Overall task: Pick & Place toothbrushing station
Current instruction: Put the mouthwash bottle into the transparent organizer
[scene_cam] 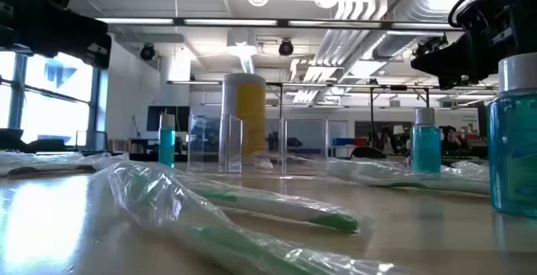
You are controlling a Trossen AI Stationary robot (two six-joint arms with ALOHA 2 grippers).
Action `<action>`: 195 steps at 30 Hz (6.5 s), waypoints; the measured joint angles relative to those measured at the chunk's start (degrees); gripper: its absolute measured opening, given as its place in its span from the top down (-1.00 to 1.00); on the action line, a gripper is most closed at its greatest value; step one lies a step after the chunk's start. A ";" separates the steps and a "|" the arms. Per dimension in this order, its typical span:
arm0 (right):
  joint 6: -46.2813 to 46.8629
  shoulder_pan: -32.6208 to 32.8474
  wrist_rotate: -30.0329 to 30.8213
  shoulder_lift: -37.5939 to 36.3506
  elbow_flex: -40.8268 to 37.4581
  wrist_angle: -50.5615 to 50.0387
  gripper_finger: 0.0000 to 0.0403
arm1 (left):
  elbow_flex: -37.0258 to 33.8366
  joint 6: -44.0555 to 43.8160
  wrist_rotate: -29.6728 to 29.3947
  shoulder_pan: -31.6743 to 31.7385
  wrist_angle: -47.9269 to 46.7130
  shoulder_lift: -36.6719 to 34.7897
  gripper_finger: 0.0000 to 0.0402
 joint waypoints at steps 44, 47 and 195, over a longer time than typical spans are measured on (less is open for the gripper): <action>0.90 17.79 3.86 22.93 16.68 1.35 0.52 | -0.02 -0.01 0.01 0.00 0.01 0.00 0.98; 0.83 20.73 5.75 27.27 19.38 -2.31 0.25 | -0.02 -0.01 0.01 0.00 0.00 -0.01 0.98; -0.57 15.16 14.54 84.50 77.61 -38.18 0.60 | -0.02 -5.55 0.02 -0.02 -0.07 -0.02 0.98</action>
